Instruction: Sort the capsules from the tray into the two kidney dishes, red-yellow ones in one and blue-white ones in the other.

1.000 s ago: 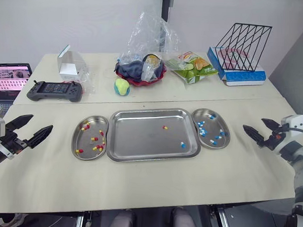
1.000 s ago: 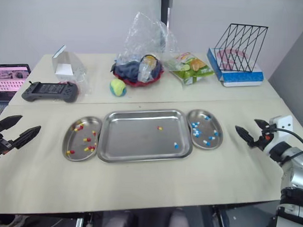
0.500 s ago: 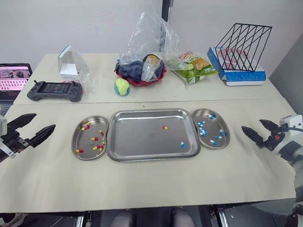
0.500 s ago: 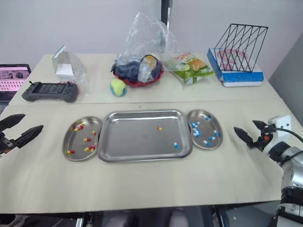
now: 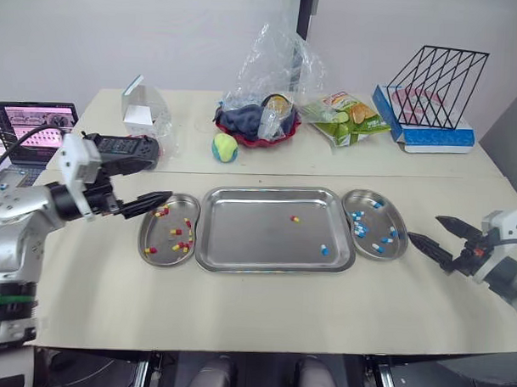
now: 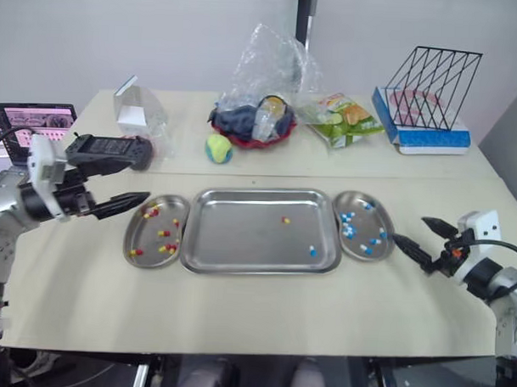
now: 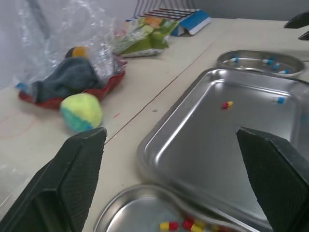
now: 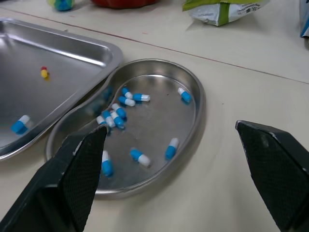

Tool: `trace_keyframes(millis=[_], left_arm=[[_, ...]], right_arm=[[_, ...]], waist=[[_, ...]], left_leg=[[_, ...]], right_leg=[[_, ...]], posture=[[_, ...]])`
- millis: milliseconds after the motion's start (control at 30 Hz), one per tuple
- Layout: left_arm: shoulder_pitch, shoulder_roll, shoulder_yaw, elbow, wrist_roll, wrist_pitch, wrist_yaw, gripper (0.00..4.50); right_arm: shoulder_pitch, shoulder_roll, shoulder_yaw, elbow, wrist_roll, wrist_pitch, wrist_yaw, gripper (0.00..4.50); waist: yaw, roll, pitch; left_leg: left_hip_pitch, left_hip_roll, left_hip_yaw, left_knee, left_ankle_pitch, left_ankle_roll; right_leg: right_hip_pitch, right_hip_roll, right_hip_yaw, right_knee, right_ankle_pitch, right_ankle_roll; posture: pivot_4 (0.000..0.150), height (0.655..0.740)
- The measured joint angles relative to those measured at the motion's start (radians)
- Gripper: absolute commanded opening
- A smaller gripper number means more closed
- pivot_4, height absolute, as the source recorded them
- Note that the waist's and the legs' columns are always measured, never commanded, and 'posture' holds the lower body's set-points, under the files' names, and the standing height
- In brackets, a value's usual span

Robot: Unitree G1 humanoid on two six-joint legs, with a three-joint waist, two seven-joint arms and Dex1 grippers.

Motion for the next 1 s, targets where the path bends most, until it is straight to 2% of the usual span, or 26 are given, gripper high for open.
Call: trace_keyframes(millis=[133,300,533,733,833,1000], left_arm=[[-0.154,-0.073,-0.145,0.075,0.064,-0.007,-0.083,4.5],[-0.278,-0.183,-0.225,0.223,0.135,-0.099,-0.136,4.5],[-0.509,-0.392,-0.36,0.58,0.297,-0.203,-0.164,4.5],[-0.586,-0.491,-0.385,0.788,0.385,-0.356,-0.183,4.5],[-0.619,-0.537,-0.399,0.878,0.441,-0.416,-0.161,4.5],[-0.691,-0.695,-0.447,1.062,0.574,-0.43,0.013,4.5]], right_arm=[[0.155,0.023,-0.061,-0.24,0.085,0.079,-0.028,4.47],[0.247,0.043,-0.089,-0.425,0.146,0.149,-0.084,4.47],[0.304,0.079,-0.1,-0.6,0.186,0.197,-0.176,4.47],[0.326,0.1,-0.096,-0.649,0.187,0.217,-0.225,4.47],[0.327,0.102,-0.088,-0.662,0.186,0.223,-0.241,4.47],[0.314,0.116,-0.023,-0.698,0.182,0.223,-0.273,4.47]], waist=[[0.007,0.0,0.0],[0.004,-0.001,0.0],[0.013,-0.002,0.001],[0.0,-0.003,0.001],[0.004,-0.003,0.001],[0.016,-0.004,0.002]], left_leg=[[-0.001,0.0,0.004,0.001,0.0,0.0],[-0.001,0.0,0.008,0.002,0.0,0.001],[-0.006,-0.001,0.01,0.012,-0.003,0.005],[-0.008,-0.002,0.011,0.015,-0.005,0.009],[-0.008,-0.002,0.012,0.015,-0.005,0.01],[-0.01,-0.003,0.012,0.02,-0.007,0.012]], right_leg=[[0.001,0.0,0.0,0.0,0.0,0.0],[0.001,0.001,0.0,0.0,0.0,0.001],[0.001,0.001,-0.002,0.0,0.001,0.002],[0.001,0.0,0.0,0.003,0.002,0.005],[0.002,0.0,0.0,0.003,0.002,0.006],[0.002,0.0,-0.001,0.001,0.002,0.008]], posture=[[0.15,0.74],[0.15,0.74],[0.15,0.74],[0.15,0.74],[0.15,0.74],[0.15,0.74]])
